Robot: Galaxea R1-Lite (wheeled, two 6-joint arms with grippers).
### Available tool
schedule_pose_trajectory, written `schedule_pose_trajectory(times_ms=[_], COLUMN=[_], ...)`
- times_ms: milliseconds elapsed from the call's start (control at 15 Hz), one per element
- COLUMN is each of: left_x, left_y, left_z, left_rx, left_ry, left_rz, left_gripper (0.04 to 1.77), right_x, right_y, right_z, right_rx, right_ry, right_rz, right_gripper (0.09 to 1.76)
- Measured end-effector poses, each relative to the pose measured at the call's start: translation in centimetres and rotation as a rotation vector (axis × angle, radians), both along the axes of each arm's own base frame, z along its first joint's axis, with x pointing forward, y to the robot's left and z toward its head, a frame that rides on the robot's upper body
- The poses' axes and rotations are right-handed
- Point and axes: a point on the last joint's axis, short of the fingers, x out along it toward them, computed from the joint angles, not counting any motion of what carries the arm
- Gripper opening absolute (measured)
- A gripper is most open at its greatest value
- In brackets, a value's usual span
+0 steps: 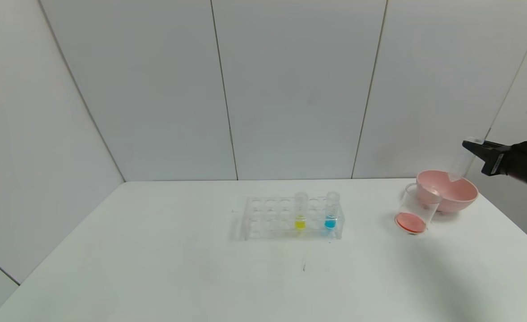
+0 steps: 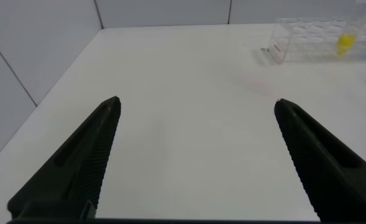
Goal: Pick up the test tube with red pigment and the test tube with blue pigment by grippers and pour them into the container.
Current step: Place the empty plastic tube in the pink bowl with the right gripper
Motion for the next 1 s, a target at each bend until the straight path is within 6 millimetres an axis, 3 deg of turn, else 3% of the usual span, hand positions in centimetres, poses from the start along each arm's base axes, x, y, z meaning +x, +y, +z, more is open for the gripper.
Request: schedule_pose_trajectory(times_ms=[400,800,867,1000], left_x=[0.0,0.0,0.0,0.0], left_y=[0.0,0.0,0.0,0.0], left_z=[0.0,0.0,0.0,0.0], left_rx=[0.0,0.0,0.0,0.0], left_ry=[0.0,0.0,0.0,-0.001], left_rz=[0.0,0.0,0.0,0.0], left_gripper=[1.76,1.76,1.76,1.76], right_x=[4.5,6.4,6.5,6.9], right_y=[-3.0,-3.8,-3.8,-3.8], right_z=[-3.0,-5.4,-5.6,-5.9], right_rx=[0.001,0.009,0.009,0.01], right_ry=[0.009,0.039,0.037,0.036], right_rz=[-0.116,-0.12,-0.121,-0.121], right_gripper=[0.49,0.49,0.53,0.8])
